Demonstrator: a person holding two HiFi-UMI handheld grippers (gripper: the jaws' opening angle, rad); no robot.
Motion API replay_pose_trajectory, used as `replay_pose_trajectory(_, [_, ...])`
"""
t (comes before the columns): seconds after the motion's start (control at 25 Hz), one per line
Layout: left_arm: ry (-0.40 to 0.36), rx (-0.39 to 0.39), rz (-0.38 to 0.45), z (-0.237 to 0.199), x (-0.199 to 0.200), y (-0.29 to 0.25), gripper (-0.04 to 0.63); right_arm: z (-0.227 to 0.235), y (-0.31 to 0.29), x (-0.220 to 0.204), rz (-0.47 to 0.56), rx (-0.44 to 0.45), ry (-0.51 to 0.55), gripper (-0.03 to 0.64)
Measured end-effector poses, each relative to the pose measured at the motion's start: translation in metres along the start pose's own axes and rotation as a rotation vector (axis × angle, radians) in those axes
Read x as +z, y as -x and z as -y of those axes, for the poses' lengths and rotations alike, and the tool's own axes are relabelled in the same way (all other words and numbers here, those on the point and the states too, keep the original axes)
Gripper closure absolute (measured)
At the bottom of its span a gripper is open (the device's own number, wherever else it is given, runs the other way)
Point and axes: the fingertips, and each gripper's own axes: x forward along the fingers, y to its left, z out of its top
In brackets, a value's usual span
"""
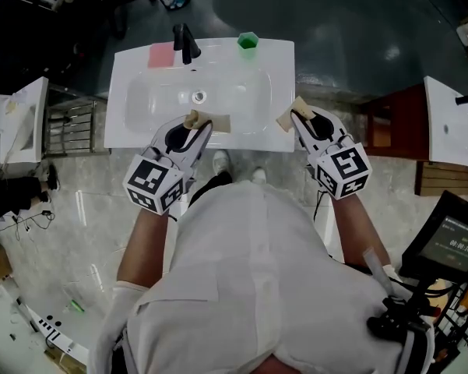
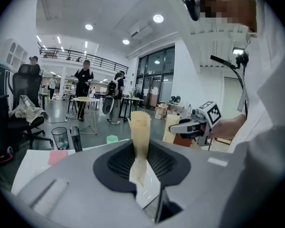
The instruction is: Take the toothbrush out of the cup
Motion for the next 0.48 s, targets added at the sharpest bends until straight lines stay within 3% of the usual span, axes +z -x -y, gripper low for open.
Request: replay_pose_trajectory(0.48, [0.001,0.01,-0.001,0.017,-0.008,0.004,0.514,-0.011,0.009,-0.014,-0.003,0.022,0.018,0.554])
